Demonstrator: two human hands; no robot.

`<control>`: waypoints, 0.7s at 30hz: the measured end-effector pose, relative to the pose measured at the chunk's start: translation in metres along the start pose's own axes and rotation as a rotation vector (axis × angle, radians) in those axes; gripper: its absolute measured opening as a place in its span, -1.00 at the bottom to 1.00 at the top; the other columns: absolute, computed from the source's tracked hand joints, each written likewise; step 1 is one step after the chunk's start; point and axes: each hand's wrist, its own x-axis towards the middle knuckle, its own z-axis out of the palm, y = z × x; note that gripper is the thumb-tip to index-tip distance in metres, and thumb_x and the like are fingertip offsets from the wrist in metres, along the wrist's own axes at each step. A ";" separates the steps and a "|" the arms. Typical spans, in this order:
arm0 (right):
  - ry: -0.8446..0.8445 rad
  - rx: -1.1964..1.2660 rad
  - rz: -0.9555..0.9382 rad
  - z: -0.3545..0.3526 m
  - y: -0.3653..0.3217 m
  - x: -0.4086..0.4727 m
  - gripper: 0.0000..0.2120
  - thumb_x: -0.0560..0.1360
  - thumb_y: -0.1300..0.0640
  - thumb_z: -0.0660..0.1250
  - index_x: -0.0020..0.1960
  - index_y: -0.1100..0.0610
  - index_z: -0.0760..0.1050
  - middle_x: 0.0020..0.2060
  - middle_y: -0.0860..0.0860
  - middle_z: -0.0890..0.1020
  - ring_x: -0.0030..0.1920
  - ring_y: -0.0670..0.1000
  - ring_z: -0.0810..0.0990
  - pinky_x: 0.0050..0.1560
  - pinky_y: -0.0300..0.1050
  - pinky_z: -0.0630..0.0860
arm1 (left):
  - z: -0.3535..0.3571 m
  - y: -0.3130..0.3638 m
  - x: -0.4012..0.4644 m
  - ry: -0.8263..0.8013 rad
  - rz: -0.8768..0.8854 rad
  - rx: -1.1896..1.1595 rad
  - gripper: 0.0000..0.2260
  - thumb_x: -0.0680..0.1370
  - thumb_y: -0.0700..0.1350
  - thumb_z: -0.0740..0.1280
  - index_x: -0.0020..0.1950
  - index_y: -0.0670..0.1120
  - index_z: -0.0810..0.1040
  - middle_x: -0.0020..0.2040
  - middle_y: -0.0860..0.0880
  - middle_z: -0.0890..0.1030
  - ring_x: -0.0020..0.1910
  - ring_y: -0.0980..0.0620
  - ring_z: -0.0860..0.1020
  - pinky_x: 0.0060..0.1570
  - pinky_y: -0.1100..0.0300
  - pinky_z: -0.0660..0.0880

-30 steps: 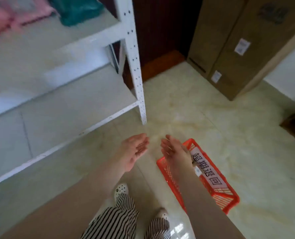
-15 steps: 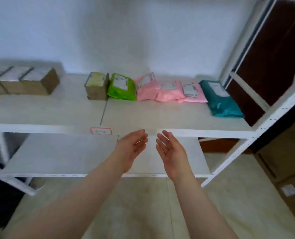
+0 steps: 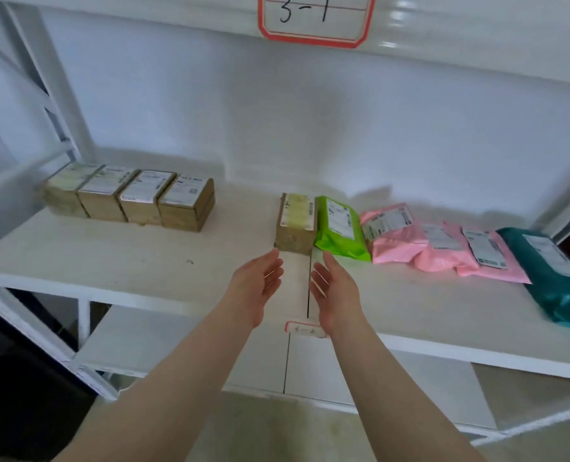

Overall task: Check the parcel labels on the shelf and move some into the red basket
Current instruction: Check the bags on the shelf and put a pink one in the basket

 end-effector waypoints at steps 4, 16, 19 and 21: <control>0.075 -0.097 -0.084 0.024 -0.008 0.039 -0.61 0.55 0.05 0.41 0.32 0.12 0.46 0.10 0.03 0.58 0.08 -0.01 0.54 0.08 -0.15 0.46 | 0.004 0.012 0.036 0.037 -0.024 0.045 -0.66 0.51 -0.05 0.44 0.23 -0.14 0.56 0.04 -0.06 0.62 0.10 0.00 0.58 0.18 0.11 0.51; 0.259 -0.302 -0.265 0.069 -0.014 0.139 -0.52 0.48 0.06 0.50 0.31 0.24 0.47 0.05 0.10 0.60 0.01 0.07 0.58 0.15 0.03 0.55 | 0.034 0.052 0.128 0.109 -0.019 0.223 -0.50 0.51 0.02 0.44 0.38 -0.17 0.47 0.18 -0.09 0.52 0.29 -0.08 0.46 0.40 0.01 0.36; 0.285 -0.337 -0.292 0.069 -0.012 0.143 -0.58 0.50 0.07 0.47 0.27 0.26 0.49 -0.01 0.07 0.58 -0.03 0.06 0.56 0.10 0.00 0.54 | 0.038 0.052 0.138 0.094 -0.035 0.260 -0.53 0.52 0.02 0.43 0.36 -0.16 0.50 0.17 -0.09 0.56 0.24 -0.09 0.50 0.33 0.06 0.40; 0.301 -0.364 -0.294 0.070 -0.009 0.144 -0.60 0.51 0.07 0.47 0.25 0.25 0.50 -0.03 0.06 0.58 -0.02 0.06 0.57 0.13 0.02 0.56 | 0.041 0.052 0.141 0.075 -0.035 0.274 -0.63 0.54 -0.01 0.41 0.27 -0.18 0.55 -0.01 -0.03 0.61 -0.01 0.01 0.58 0.08 0.17 0.48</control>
